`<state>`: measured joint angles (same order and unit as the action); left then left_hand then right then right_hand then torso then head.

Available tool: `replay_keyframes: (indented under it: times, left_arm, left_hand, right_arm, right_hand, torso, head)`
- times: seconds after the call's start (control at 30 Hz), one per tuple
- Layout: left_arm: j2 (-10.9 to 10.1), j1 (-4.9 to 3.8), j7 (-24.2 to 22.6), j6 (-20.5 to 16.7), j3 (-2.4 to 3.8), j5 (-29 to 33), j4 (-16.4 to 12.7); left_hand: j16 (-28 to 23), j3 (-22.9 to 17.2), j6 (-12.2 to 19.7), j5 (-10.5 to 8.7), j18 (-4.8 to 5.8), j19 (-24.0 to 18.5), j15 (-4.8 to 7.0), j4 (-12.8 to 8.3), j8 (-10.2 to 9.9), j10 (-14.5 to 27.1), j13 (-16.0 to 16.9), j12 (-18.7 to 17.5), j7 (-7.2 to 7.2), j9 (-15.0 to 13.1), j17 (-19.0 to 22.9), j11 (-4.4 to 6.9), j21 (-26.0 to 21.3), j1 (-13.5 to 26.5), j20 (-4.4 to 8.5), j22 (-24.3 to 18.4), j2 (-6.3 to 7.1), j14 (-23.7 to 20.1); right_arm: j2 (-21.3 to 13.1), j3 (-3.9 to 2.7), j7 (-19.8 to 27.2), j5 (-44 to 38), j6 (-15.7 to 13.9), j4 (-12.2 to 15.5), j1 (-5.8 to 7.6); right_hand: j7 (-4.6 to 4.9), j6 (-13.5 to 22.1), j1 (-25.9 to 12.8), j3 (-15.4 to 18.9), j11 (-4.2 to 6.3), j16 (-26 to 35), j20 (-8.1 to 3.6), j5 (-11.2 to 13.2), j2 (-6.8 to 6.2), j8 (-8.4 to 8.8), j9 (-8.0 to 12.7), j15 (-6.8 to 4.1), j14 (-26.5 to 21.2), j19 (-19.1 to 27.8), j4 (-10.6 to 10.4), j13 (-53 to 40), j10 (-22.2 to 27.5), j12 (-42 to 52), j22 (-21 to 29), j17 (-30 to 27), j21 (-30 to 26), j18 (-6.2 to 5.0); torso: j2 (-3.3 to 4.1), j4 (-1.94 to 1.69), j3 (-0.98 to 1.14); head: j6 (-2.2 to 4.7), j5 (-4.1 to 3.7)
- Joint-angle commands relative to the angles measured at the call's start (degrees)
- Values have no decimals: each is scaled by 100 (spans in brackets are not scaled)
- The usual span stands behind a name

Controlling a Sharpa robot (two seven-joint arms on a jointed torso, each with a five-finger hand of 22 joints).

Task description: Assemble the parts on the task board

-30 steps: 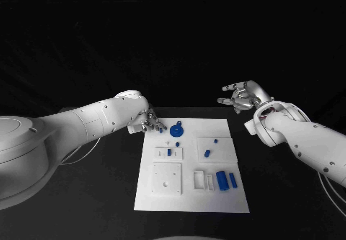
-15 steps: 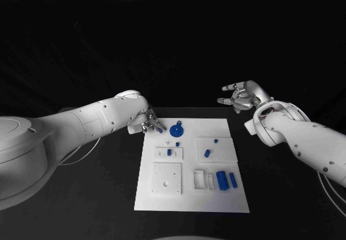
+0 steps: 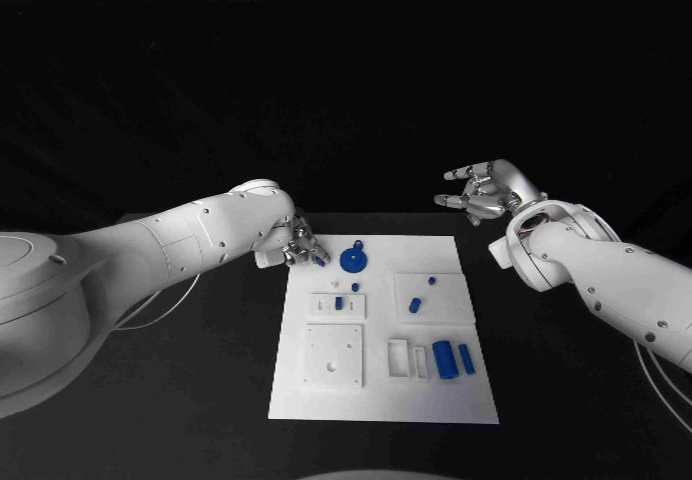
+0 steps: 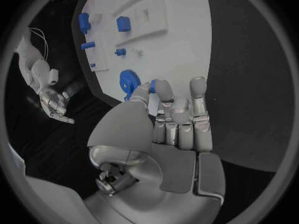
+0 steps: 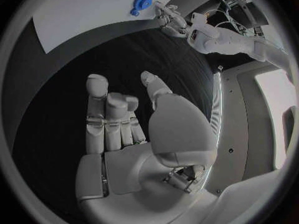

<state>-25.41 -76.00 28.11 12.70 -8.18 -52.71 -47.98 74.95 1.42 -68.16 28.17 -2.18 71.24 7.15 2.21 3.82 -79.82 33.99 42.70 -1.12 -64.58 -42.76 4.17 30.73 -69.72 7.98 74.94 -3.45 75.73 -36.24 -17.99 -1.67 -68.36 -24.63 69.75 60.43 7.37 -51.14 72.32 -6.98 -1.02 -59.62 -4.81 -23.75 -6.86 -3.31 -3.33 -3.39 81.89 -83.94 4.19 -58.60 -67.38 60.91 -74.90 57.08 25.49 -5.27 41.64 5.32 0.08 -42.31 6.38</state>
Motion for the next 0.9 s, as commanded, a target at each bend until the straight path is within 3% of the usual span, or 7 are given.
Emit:
replay_keyframes:
  times: [0.03,0.13,0.27,0.4,0.7,0.9]
  left_arm:
    - [-34,-2,-39,-59,4,209,-85]
    - [-86,-2,-23,-129,6,279,-176]
    - [-219,-5,8,-269,13,354,-417]
    - [-404,-12,43,-445,24,405,-751]
    - [-1012,-49,153,-895,56,416,-1820]
    - [-1356,-44,184,-1158,39,260,-2475]
  left_hand:
    - [40,-164,-2,81,77,-24,-2,-107,38,-22,-12,15,-21,-67,-22,19,19,-116,-7,107,-93,10]
    - [51,-346,-10,246,61,-23,-6,-268,58,-47,-17,9,-20,-225,-39,17,44,-84,-14,108,-118,28]
    - [59,-507,-38,305,42,-22,-6,-419,44,-76,-19,1,-23,-361,-65,21,70,23,-23,106,-114,54]
    - [63,-565,-60,333,35,-14,-3,-494,37,-99,-20,-7,-26,-392,-89,26,86,75,-23,104,-111,80]
    - [62,-602,-109,371,20,19,4,-564,43,-166,-30,-33,-38,-431,-141,38,104,110,-24,102,-110,146]
    - [54,-610,-123,376,9,30,3,-582,39,-194,-37,-53,-41,-436,-154,39,107,112,-31,100,-114,170]
  right_arm:
    - [3,-3,17,-40,46,0,1]
    - [1,-3,15,-40,49,-4,1]
    - [-6,-3,12,-40,52,-13,0]
    - [-13,-3,11,-40,56,-21,0]
    - [-36,-2,0,-40,74,-48,-1]
    - [-56,-2,-4,-40,89,-68,-5]
  right_hand:
    - [-13,9,-48,1,19,-3,30,-36,-1,-4,-6,3,-2,-199,13,-7,-1,-3,-272,5,18,-89]
    - [-13,-13,-49,-5,20,0,29,-42,0,-7,-8,3,-3,-199,23,-5,1,-5,-273,5,25,-87]
    - [-13,-13,-49,-5,20,0,29,-42,0,-7,-8,3,-3,-199,23,-5,1,-5,-273,5,25,-87]
    - [-13,-13,-49,-5,20,0,29,-42,0,-7,-8,3,-3,-199,23,-5,1,-5,-273,5,25,-87]
    - [-13,-13,-49,-5,20,0,29,-42,0,-7,-8,3,-3,-199,23,-5,1,-5,-273,5,25,-87]
    - [-13,-13,-49,-5,20,0,29,-42,0,-7,-8,3,-3,-199,23,-5,1,-5,-273,5,25,-87]
  torso:
    - [-7,-8,-1]
    - [-12,-12,0]
    - [-16,-16,0]
    - [-43,-48,-3]
    - [-99,-119,-11]
    - [-124,-156,-23]
  head:
    - [-13,-1]
    - [-16,0]
    - [-20,6]
    - [-48,-8]
    - [-117,-45]
    - [-160,-47]
